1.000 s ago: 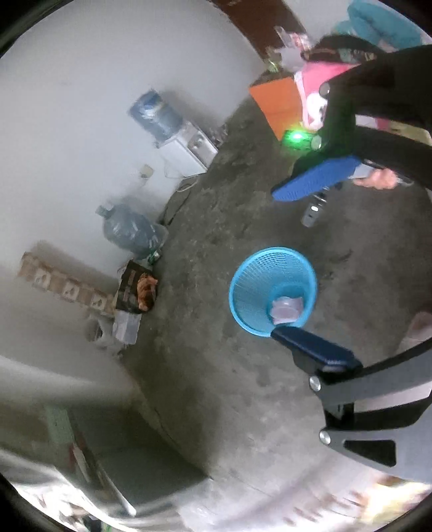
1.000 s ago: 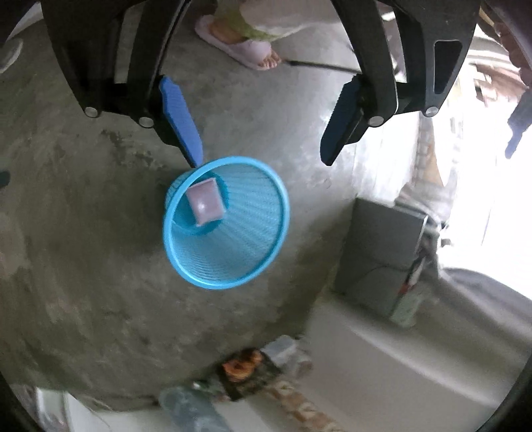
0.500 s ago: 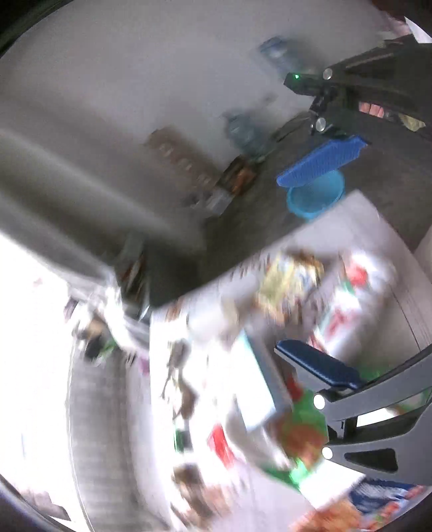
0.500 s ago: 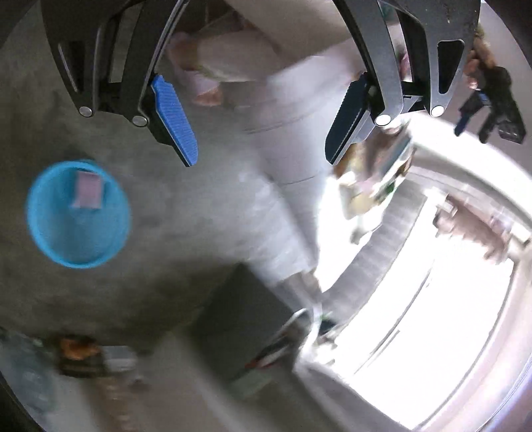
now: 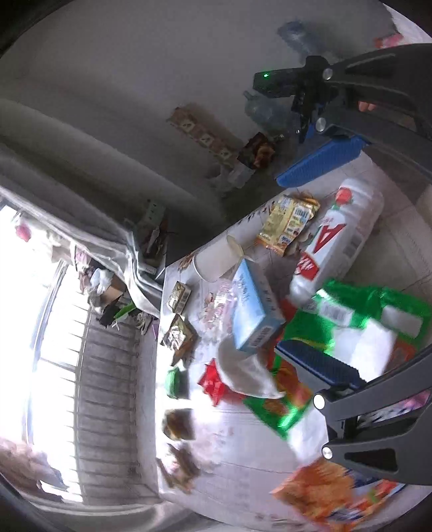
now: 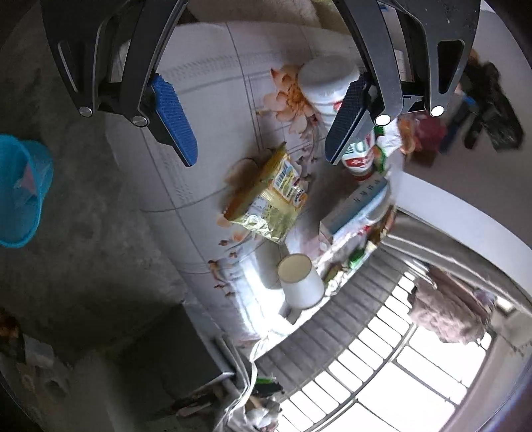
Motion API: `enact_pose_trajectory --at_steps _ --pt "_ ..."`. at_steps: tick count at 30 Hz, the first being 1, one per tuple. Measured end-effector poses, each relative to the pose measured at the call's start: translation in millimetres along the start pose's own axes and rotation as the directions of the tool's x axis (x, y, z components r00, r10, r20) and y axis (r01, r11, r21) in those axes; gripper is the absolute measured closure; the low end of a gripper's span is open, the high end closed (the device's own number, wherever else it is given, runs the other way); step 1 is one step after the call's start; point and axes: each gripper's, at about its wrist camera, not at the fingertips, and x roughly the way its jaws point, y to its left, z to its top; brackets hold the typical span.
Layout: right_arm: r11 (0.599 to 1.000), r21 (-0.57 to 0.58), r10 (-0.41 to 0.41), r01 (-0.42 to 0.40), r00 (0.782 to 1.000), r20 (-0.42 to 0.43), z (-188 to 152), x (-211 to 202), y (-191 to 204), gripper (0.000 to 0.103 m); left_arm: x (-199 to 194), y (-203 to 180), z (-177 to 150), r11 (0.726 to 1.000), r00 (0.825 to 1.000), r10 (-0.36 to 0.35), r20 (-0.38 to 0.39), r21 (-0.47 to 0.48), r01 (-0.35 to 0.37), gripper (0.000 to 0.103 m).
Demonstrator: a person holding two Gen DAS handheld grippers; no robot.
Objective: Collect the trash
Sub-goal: 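Swing both tools back toward the table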
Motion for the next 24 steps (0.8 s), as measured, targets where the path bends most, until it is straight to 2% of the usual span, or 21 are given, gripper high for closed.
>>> enact_pose_trajectory --at_steps 3,5,7,9,10,12,14,17,20,24 --pt "0.995 -0.079 -0.064 0.063 0.998 -0.009 11.0 13.1 21.0 0.028 13.8 2.3 33.6 0.995 0.996 0.064 -0.064 0.080 -0.058 0.012" --pt "0.987 -0.127 -0.097 0.096 0.995 -0.002 18.1 19.3 30.6 0.028 28.5 7.3 59.5 0.995 0.993 0.034 -0.110 0.101 -0.023 0.012" --pt "0.986 -0.136 -0.093 0.092 0.996 -0.002 25.6 24.6 33.3 0.028 44.4 15.0 81.2 0.995 0.990 0.004 -0.141 0.096 0.009 0.012" --pt "0.985 -0.143 -0.097 0.096 0.995 0.001 32.1 29.6 33.0 0.028 75.4 28.8 108.6 0.998 0.981 0.012 -0.196 0.062 0.000 0.015" --pt "0.983 -0.149 -0.108 0.107 0.994 0.005 33.8 30.1 33.6 0.028 92.6 36.0 117.7 0.999 0.972 -0.008 -0.234 0.040 0.018 0.015" --pt "0.976 -0.171 -0.137 0.136 0.991 0.006 36.6 34.8 36.8 0.028 135.7 54.6 130.9 0.998 0.939 -0.054 -0.340 -0.037 0.044 0.015" --pt "0.972 -0.189 -0.140 0.139 0.990 0.004 35.8 39.2 40.4 0.028 174.3 69.0 134.2 0.996 0.898 -0.054 -0.437 -0.083 0.019 0.016" --pt "0.967 -0.211 -0.146 0.143 0.989 -0.002 35.9 43.4 44.6 0.028 228.9 86.1 132.0 0.993 0.833 0.062 -0.549 -0.053 -0.109 0.020" --pt "0.965 -0.215 -0.153 0.147 0.988 -0.009 35.9 45.4 40.9 0.028 262.9 92.1 127.9 0.988 0.787 0.108 -0.608 -0.024 -0.154 0.022" --pt "0.967 -0.210 -0.150 0.143 0.988 -0.018 37.8 47.9 37.0 0.028 290.1 87.5 124.1 0.987 0.757 0.129 -0.640 0.011 -0.159 0.025"
